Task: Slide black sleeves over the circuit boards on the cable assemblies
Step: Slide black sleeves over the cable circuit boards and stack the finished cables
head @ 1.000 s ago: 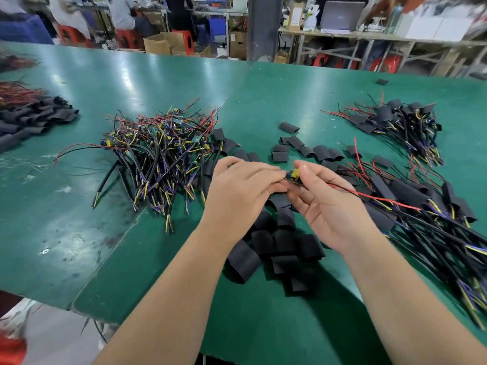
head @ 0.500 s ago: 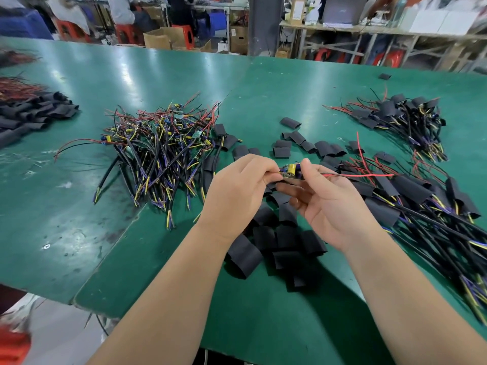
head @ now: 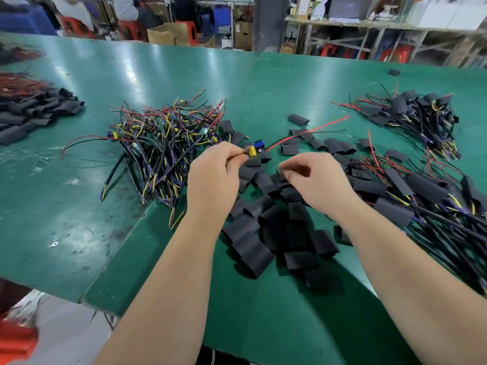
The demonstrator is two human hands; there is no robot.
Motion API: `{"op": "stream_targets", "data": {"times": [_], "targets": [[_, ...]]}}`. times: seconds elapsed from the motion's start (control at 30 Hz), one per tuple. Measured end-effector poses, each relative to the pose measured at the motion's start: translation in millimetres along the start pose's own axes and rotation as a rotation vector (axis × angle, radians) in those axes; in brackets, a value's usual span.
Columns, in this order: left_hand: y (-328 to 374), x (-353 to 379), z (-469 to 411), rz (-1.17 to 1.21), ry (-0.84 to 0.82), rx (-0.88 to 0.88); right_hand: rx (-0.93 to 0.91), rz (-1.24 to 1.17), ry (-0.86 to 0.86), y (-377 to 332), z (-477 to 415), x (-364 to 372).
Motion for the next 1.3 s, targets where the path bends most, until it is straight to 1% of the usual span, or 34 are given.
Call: {"op": "stream_targets", "data": {"times": [0.03,0.1,0.2,0.23,0.33,0.4,0.5,0.53,0.6,0.63,0.67,0.77,0.8,0.87,0.93,1.0,1.03,1.1,1.23,1.3], "targets": [[-2,0,0,-0.016,0.016,-0.014,-0.037,0.129,-0.008,-5,-5,4],[-5,0,0,-0.032,0.05,-0.031,-0.054,0.295,-0.072,-14,-13,18],[-8,1,1,-0.008,0.103,-0.017,0.023,0.501,-0.171,-23,-18,41],[-9,2,1,0.007,0.114,-0.01,0.05,0.53,-0.18,-24,-20,47],[-12,4,2,0.048,0.134,0.016,0.121,0.535,-0.19,-27,-32,54],[-13,4,3,0.065,0.135,0.034,0.148,0.542,-0.232,-30,-37,52],[-13,4,3,0.079,0.122,0.048,0.205,0.443,-0.293,-28,-38,46],[-14,4,4,0.087,0.112,0.046,0.223,0.41,-0.29,-27,-35,43],[-13,3,4,0.116,0.089,0.034,0.207,0.353,-0.212,-23,-27,36],[-13,2,4,0.131,0.084,0.025,0.195,0.293,-0.169,-22,-20,32],[-13,1,4,0.143,0.082,0.016,0.184,0.178,-0.128,-19,-13,26],[-13,1,5,0.163,0.072,-0.005,0.266,-0.331,-0.059,0,9,-1],[-12,1,5,0.167,0.059,-0.008,0.295,-0.454,-0.024,7,15,-11],[-10,2,5,0.171,0.031,-0.001,0.341,-0.71,0.09,22,24,-29],[-9,2,5,0.166,0.018,0.011,0.396,-1.099,0.192,30,28,-41],[-9,3,6,0.169,0.014,0.013,0.4,-1.449,0.275,30,33,-47],[-9,3,7,0.171,0.015,0.009,0.382,-1.562,0.313,29,35,-48],[-11,4,8,0.167,0.022,0.003,0.35,-1.678,0.347,26,38,-47],[-12,5,8,0.167,0.018,0.006,0.355,-1.782,0.317,21,41,-43],[-12,5,7,0.164,0.014,0.015,0.334,-1.823,0.33,16,41,-43]]}}
Point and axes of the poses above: each hand's wrist, its own z-axis away from the middle knuckle, its own x-axis out of the palm, y = z × x, the point moved 1 cm from there along -z, towards the middle knuckle, and after that the axes turned 5 degrees about -z, right-handed, at the moved point
